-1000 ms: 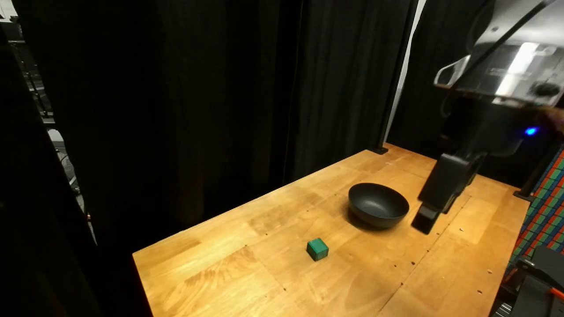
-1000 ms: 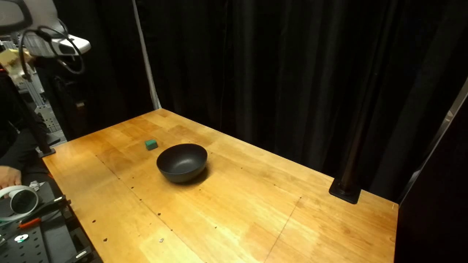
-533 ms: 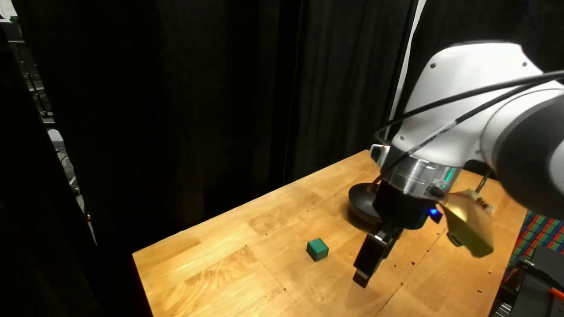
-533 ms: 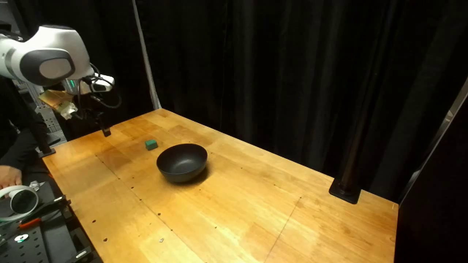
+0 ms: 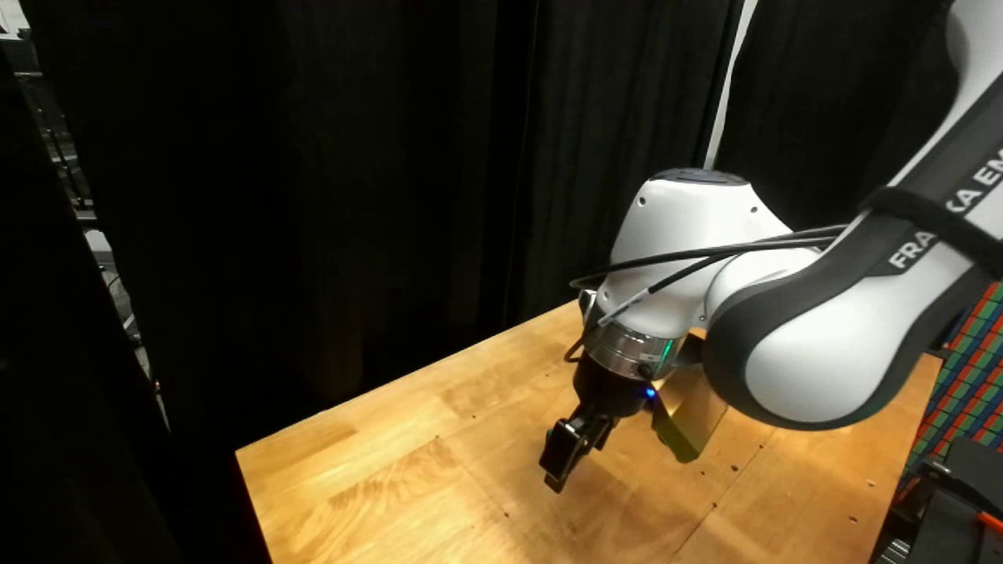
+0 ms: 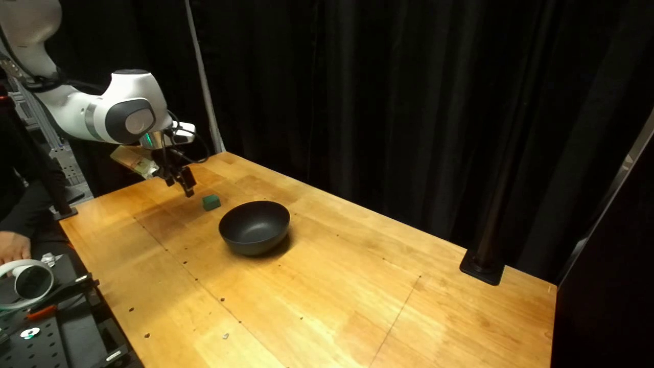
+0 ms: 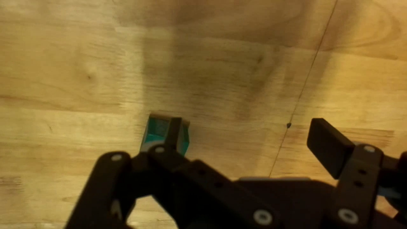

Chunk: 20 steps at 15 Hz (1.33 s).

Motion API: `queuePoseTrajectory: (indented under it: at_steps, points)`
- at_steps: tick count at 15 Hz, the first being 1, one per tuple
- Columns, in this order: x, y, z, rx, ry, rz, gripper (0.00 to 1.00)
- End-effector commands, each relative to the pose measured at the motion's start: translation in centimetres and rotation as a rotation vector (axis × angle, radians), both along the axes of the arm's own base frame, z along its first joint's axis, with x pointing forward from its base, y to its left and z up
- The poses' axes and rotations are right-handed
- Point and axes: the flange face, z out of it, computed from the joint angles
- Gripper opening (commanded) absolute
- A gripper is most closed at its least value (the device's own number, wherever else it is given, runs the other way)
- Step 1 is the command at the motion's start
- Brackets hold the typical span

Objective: Put the green block in the black bowl

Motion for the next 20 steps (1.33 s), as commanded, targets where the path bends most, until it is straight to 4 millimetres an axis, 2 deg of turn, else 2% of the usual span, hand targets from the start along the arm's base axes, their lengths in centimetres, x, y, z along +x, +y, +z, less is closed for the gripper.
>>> queuePoseTrajectory:
  at_steps: [1, 4, 7, 8, 9, 10, 13, 15, 16, 19, 20]
  points:
    - [2.8, 0.8, -1.5, -0.039, -0.068, -0.033, 1.0]
    - [4.3, 0.4, -2.6, -0.11, -0.106, -0.053, 1.0]
    - [4.8, 0.0, -3.6, -0.143, -0.108, -0.084, 1.0]
    - [4.7, -0.2, -4.0, -0.145, -0.093, -0.095, 0.75]
    - [4.7, -0.3, -4.2, -0.153, -0.088, -0.1, 0.75]
    - [4.6, -0.6, -4.5, -0.163, -0.086, -0.105, 0.68]
    - [4.4, -1.1, -4.8, -0.175, -0.079, -0.118, 0.42]
    - [4.0, -0.5, -3.8, -0.171, -0.066, -0.114, 0.29]
    - [3.5, -0.1, -2.8, -0.17, -0.044, -0.107, 0.2]
    - [2.4, 0.1, 0.7, -0.188, -0.004, -0.105, 0.17]
    - [2.4, -0.9, 2.6, -0.219, -0.011, -0.13, 0.17]
